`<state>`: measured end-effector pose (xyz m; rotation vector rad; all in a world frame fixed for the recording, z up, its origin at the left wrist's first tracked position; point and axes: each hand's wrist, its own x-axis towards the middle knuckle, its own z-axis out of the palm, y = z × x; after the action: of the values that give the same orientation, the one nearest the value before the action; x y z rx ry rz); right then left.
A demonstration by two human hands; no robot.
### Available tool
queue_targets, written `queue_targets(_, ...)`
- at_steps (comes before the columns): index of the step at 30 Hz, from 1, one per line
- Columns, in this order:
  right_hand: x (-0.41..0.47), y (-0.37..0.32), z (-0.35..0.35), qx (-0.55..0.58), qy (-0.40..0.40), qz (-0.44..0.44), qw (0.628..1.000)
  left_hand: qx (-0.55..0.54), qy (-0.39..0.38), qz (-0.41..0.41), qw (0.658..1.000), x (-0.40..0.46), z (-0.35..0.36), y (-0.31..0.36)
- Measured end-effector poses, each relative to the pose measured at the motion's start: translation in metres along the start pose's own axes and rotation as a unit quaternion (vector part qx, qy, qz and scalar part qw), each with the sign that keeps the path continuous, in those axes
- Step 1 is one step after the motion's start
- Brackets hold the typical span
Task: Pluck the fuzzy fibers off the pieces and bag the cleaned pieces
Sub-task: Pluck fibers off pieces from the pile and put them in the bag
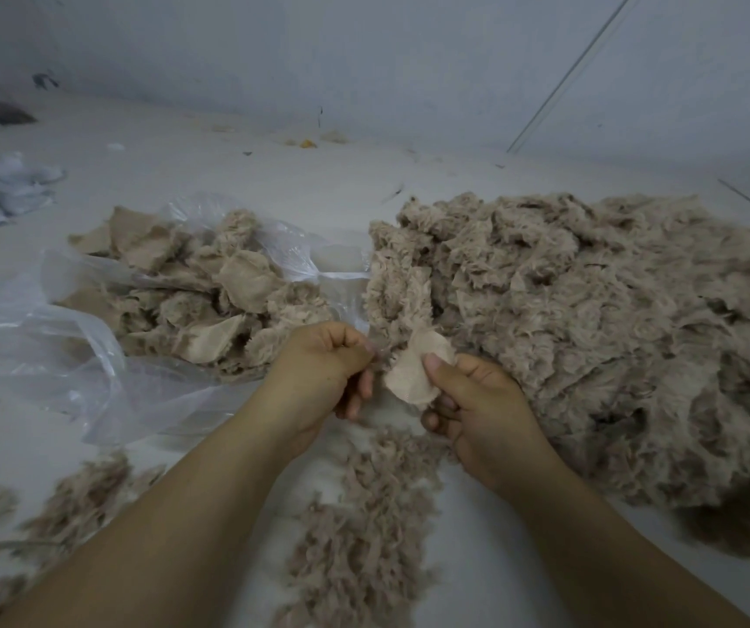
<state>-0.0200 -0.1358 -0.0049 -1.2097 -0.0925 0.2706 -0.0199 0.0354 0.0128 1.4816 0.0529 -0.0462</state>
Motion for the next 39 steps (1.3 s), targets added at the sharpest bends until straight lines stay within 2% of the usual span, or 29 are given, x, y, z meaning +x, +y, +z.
queue_targets(6,0.001,0.001,-0.001,-0.046,-0.027,-0.010,0.999,0.076,-0.053,0.009,0.996,-0.006,0.012,-0.001)
queue_targets(9,0.001,0.003,-0.004,-0.090,-0.054,-0.020,0.994,0.054,-0.013,0.018,0.998,-0.006,0.016,-0.002)
queue_targets(12,0.003,0.005,-0.005,-0.110,-0.044,-0.023,0.993,0.009,0.034,0.038,0.999,-0.006,0.017,0.000)
queue_targets(15,0.004,0.006,-0.007,-0.098,-0.018,-0.021,0.995,0.005,0.165,0.107,0.981,-0.001,0.006,0.006)
queue_targets(17,0.004,0.006,-0.008,-0.080,-0.011,-0.013,0.997,0.116,0.290,0.188,0.931,0.006,-0.015,0.011)
queue_targets(19,0.004,0.007,-0.009,-0.076,-0.009,-0.006,0.997,0.306,0.367,0.214,0.852,0.013,-0.040,0.011)
queue_targets(20,0.004,0.007,-0.008,-0.080,-0.007,-0.003,0.997,0.415,0.375,0.193,0.806,0.016,-0.051,0.010)
queue_targets(22,0.004,0.007,-0.008,-0.089,-0.006,0.000,0.996,0.585,0.333,0.113,0.731,0.019,-0.059,0.009)
queue_targets(24,0.004,0.007,-0.007,-0.088,-0.008,0.003,0.996,0.656,0.282,0.063,0.697,0.018,-0.056,0.009)
queue_targets(25,0.003,0.006,-0.007,-0.083,-0.009,0.003,0.996,0.670,0.275,0.067,0.687,0.016,-0.053,0.010)
queue_targets(28,0.003,0.006,-0.007,-0.074,-0.007,0.006,0.997,0.674,0.285,0.140,0.668,0.009,-0.037,0.016)
queue_targets(30,0.003,0.006,-0.006,-0.072,-0.003,0.007,0.997,0.654,0.281,0.210,0.671,0.002,-0.020,0.021)
queue_targets(32,0.002,0.005,-0.005,-0.070,-0.001,0.007,0.998,0.637,0.225,0.262,0.689,-0.003,-0.003,0.015)
queue_targets(36,0.003,0.005,-0.003,-0.070,0.003,0.011,0.997,0.558,0.043,0.229,0.797,0.001,0.014,-0.002)
queue_targets(39,0.002,0.004,-0.002,-0.057,-0.001,0.012,0.998,0.477,0.007,0.235,0.847,0.010,0.017,-0.005)
